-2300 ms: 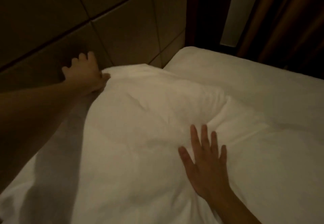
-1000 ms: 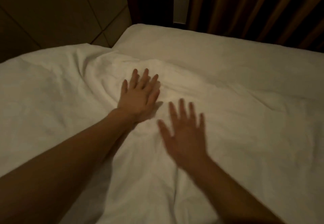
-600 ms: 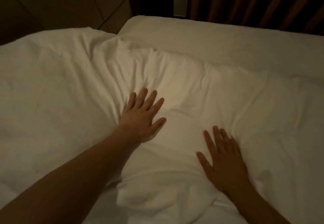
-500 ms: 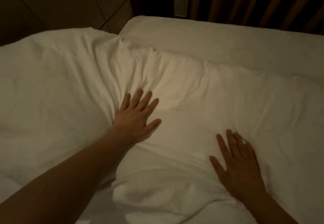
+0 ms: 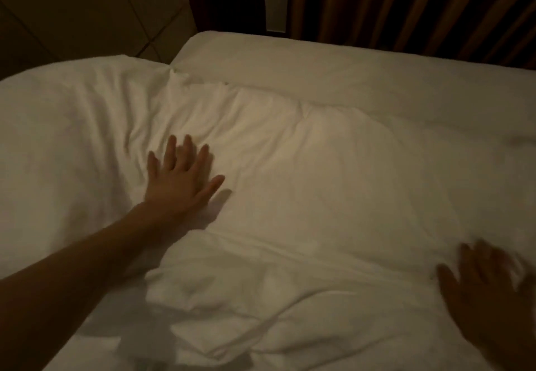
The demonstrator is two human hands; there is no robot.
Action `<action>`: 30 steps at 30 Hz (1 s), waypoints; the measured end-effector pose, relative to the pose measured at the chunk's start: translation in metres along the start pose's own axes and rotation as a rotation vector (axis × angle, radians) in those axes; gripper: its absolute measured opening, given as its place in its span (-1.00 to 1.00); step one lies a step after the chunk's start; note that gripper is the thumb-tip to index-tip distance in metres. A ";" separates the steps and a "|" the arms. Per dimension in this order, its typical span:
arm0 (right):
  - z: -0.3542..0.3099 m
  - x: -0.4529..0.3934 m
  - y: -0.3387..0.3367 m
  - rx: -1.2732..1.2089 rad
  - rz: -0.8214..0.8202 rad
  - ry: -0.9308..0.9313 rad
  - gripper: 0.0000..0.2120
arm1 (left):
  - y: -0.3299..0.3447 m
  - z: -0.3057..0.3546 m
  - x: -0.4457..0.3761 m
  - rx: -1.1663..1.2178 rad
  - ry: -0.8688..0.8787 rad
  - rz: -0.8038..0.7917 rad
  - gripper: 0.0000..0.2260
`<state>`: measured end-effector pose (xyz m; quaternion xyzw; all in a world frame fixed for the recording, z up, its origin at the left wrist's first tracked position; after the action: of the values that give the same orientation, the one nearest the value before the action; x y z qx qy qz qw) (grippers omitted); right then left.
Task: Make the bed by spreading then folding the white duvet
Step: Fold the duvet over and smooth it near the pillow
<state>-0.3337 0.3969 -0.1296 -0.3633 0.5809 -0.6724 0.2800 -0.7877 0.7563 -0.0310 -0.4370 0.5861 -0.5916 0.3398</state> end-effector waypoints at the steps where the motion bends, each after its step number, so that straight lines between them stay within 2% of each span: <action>1: -0.031 0.001 -0.013 -0.002 0.068 0.008 -0.32 | -0.004 0.031 0.007 0.071 0.079 0.023 -0.25; 4: -0.138 0.019 -0.051 -0.205 0.193 -0.219 -0.36 | -0.002 0.136 0.047 0.222 0.319 0.061 -0.34; 7: -0.174 0.044 -0.034 -0.231 0.143 -0.335 -0.37 | 0.044 0.212 0.088 0.194 0.405 -0.097 -0.39; 10: -0.129 0.055 -0.002 -0.166 0.081 -0.328 -0.35 | 0.085 0.218 0.109 0.066 0.445 -0.114 -0.43; 13: -0.023 0.065 0.025 -0.082 0.029 -0.230 -0.33 | 0.102 0.174 0.120 -0.029 0.357 -0.082 -0.42; 16: 0.050 0.076 0.033 -0.048 0.007 -0.249 -0.32 | 0.103 0.130 0.139 -0.104 0.250 -0.082 -0.38; 20: 0.073 0.081 0.034 -0.057 -0.031 -0.196 -0.32 | 0.103 0.098 0.160 -0.205 0.135 -0.138 -0.35; 23: 0.065 0.083 0.028 -0.049 -0.045 -0.207 -0.30 | 0.099 0.110 0.153 -0.122 0.036 -0.190 -0.28; 25: 0.051 0.079 0.020 -0.076 -0.043 -0.164 -0.27 | 0.090 0.154 0.139 0.021 -0.011 -0.135 -0.26; 26: 0.038 0.075 0.014 -0.107 -0.024 -0.153 -0.28 | 0.082 0.189 0.132 0.084 0.028 -0.090 -0.27; 30: -0.015 0.051 -0.023 -0.186 0.070 -0.240 -0.38 | 0.053 0.354 0.115 0.301 0.310 -0.036 -0.35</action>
<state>-0.3748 0.3686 -0.0992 -0.4451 0.6151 -0.5574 0.3360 -0.5143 0.5070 -0.0943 -0.2956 0.5284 -0.7387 0.2963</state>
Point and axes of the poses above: each hand's wrist, its own x-axis away from the middle knuckle, its own y-axis out of the palm, z = x × y, the point moved 6 cm from there along -x, towards the middle knuckle, and after that the axes turned 1 degree about -z, right-handed, at the moved point
